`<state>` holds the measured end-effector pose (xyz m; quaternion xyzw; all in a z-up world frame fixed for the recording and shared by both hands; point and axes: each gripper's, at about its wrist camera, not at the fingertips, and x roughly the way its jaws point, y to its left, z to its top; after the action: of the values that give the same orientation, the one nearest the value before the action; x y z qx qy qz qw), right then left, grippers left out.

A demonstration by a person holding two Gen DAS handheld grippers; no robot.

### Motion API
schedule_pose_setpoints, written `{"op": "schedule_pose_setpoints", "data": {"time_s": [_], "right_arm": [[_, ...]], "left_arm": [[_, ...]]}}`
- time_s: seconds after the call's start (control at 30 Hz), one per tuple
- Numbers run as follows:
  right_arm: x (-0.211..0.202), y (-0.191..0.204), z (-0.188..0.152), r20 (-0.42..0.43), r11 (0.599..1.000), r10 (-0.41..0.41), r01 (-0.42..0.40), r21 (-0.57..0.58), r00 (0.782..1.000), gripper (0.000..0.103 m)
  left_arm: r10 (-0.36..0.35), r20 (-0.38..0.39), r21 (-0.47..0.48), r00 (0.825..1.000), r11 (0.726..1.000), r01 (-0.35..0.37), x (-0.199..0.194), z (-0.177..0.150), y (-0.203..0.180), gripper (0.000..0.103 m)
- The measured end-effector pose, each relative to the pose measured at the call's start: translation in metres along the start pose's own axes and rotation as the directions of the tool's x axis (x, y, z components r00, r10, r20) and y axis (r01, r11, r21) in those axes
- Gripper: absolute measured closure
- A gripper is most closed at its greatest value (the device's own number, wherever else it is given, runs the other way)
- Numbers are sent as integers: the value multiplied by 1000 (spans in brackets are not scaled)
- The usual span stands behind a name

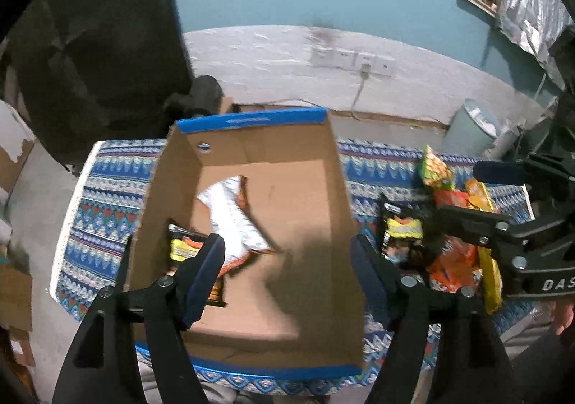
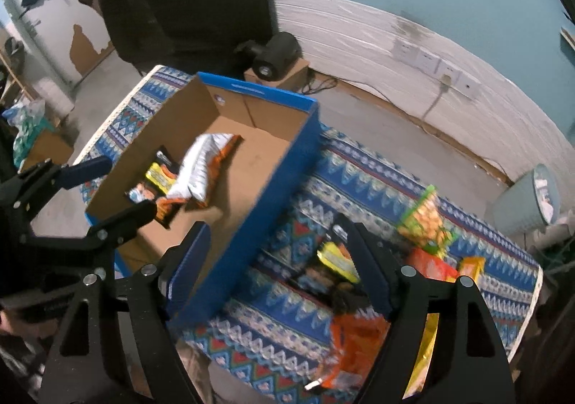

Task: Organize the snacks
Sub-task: 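Move both open tools back over the snack pile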

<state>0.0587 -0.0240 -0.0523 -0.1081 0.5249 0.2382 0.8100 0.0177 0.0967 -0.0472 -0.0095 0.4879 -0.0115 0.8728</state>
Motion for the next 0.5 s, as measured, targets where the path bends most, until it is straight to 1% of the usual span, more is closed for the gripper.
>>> {"op": "schedule_pose_setpoints", "data": {"time_s": [0.27, 0.4, 0.5], "right_arm": [[-15, -43, -33, -7, 998, -35, 35, 61, 999, 22], [-20, -63, -46, -5, 995, -50, 51, 88, 999, 22], [-25, -80, -58, -1, 992, -65, 65, 112, 998, 22]], "left_arm": [[-51, -41, 57, 998, 997, 53, 4, 1, -43, 29], [-58, -56, 80, 997, 995, 62, 6, 2, -62, 29], [-72, -84, 93, 994, 992, 80, 11, 0, -77, 29]]}}
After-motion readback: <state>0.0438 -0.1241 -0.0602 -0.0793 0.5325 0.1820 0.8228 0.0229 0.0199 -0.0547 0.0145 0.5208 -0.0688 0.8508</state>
